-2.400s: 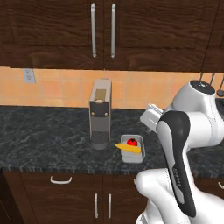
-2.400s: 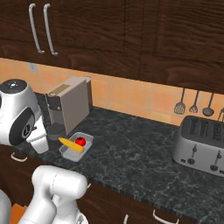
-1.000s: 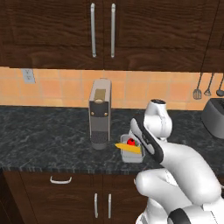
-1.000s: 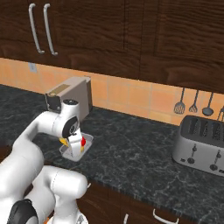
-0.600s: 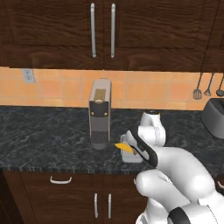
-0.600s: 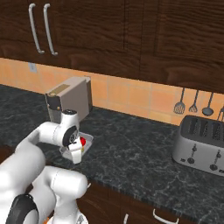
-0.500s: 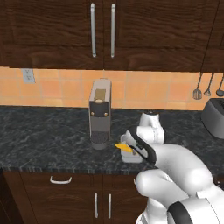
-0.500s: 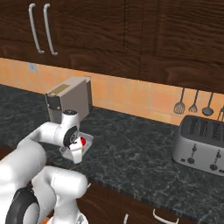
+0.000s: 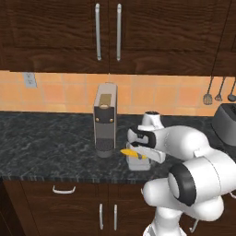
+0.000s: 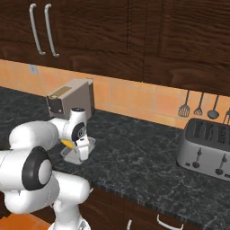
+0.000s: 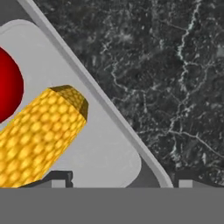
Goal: Take the meat container that has the fish and place it on the second highest rack of the freezer. Then take the vegetable container that has the corn and tomato and place it on the highest rack of the freezer.
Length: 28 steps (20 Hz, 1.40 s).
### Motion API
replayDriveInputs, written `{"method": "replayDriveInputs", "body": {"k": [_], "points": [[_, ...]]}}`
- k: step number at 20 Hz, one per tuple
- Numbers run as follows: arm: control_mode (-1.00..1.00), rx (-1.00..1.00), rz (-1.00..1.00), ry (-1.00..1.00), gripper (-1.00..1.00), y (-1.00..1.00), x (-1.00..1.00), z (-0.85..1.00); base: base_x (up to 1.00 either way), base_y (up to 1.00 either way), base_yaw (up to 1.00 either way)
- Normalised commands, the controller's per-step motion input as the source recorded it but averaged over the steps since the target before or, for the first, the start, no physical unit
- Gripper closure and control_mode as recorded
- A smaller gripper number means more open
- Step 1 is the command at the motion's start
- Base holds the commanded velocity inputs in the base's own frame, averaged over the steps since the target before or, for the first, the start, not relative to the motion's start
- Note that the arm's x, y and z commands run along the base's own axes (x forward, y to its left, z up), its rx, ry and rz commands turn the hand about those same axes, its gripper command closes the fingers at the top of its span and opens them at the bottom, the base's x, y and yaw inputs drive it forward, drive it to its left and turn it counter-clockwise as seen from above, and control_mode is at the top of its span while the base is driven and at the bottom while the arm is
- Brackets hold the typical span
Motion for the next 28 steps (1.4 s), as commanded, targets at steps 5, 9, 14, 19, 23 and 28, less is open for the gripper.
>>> {"method": "replayDriveInputs", "body": {"k": [5,9,14,19,23,28], "points": [[-1.00,-0.01,0.00,0.00,-1.00,0.00,-0.14,-0.25,0.00,0.00,0.00],[-1.00,0.00,0.00,0.00,-1.00,0.00,-0.65,-0.28,0.00,0.00,0.00],[-1.00,0.00,0.00,0.00,-1.00,0.00,-0.48,-0.25,0.00,0.00,0.00],[-1.00,0.00,0.00,0.00,-1.00,0.00,0.15,-0.26,0.00,0.00,0.00],[-1.00,0.00,0.00,0.01,-1.00,0.00,-0.04,-0.47,0.00,0.00,0.00],[-1.00,0.00,0.00,0.09,1.00,0.01,0.00,-0.57,0.00,0.00,0.00]]}}
